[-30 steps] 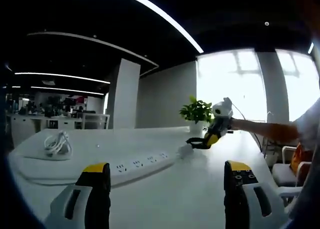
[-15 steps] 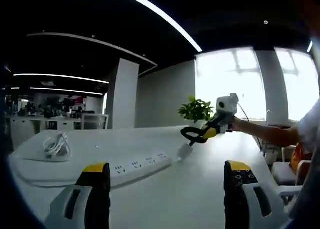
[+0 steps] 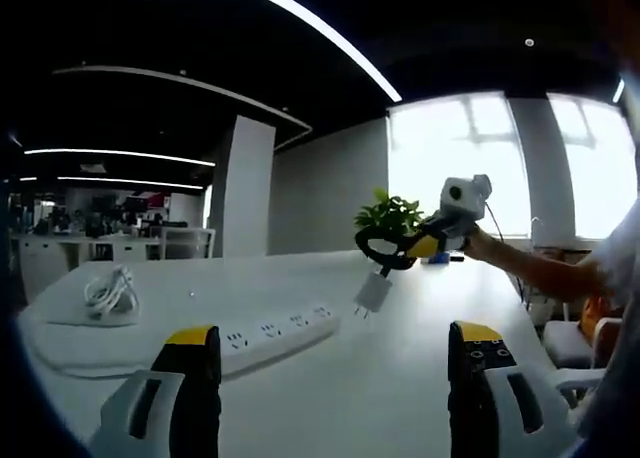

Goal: Straighten the power strip on the desk, plug the charger into it

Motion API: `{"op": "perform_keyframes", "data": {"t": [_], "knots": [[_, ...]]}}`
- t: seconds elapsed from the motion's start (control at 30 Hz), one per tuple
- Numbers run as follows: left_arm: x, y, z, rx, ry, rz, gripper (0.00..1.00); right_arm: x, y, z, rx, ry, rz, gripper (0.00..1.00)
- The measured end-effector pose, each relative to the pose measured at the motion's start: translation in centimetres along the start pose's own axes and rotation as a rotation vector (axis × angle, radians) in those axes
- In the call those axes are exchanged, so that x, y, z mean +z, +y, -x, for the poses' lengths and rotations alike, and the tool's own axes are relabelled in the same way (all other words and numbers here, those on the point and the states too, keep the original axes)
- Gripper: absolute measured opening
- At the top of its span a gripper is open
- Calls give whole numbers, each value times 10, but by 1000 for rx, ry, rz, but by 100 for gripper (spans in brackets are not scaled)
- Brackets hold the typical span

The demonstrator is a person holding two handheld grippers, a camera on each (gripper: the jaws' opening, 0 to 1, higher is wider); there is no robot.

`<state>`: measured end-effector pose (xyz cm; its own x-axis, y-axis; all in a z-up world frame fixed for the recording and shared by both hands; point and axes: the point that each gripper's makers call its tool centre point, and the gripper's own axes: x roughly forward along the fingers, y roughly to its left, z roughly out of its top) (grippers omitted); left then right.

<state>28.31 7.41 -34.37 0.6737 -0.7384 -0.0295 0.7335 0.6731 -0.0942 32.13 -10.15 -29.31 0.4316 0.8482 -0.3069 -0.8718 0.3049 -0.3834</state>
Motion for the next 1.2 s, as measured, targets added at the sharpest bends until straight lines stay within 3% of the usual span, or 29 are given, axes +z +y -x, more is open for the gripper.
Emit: {"op": "perform_keyframes", "data": {"t": [0.17,0.57,0.93,1.2], "knots": [[3,2,-3,-3,7,-11,96,12,7,-2,20,-28,22,4],[9,7,-14,-21,23,-30,96,20,8,-5,26,-58,34,5],[19,3,-28,-102,16,-79,99,32,13,-11,35,-102,64,5],[12,12,-39,-124,53,-99,99,36,19,-16,52,-116,68,5]]}}
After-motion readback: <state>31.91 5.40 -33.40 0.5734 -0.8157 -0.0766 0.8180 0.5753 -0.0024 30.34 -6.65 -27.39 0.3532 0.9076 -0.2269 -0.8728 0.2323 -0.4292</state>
